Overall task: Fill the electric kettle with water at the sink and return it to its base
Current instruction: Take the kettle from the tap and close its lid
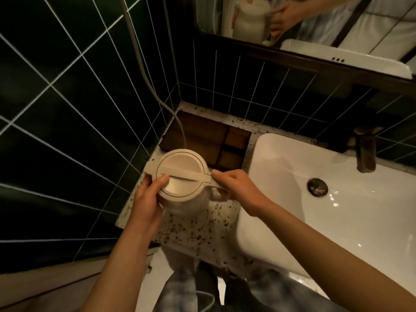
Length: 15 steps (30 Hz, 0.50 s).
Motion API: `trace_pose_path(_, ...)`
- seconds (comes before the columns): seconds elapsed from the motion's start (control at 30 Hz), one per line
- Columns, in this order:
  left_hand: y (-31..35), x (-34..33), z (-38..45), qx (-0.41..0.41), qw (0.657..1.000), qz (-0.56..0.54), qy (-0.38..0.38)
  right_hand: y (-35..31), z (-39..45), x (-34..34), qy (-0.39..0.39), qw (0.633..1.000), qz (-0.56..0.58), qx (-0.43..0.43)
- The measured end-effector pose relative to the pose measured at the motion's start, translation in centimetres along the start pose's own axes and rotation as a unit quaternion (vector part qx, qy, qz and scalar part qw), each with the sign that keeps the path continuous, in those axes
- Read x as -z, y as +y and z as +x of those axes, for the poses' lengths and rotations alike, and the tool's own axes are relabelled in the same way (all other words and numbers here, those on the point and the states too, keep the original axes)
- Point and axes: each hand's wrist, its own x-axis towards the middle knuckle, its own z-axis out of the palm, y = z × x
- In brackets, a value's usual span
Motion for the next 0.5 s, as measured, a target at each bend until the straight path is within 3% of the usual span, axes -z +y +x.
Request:
trace_pose_path(0.2, -0.8, 1.5, 3.6, 0.06, 0.998, -0.028, -0.009, 1.4, 3.4, -1.4, 0.008, 0.998, 0.042, -0.039)
trace_pose_path(0.5, -2.3, 1.9, 5.8, 0.083, 0.996, -0.005, -0.022, 3.8, 4.9, -1.9, 0.051, 0.994, 0.074, -0.054)
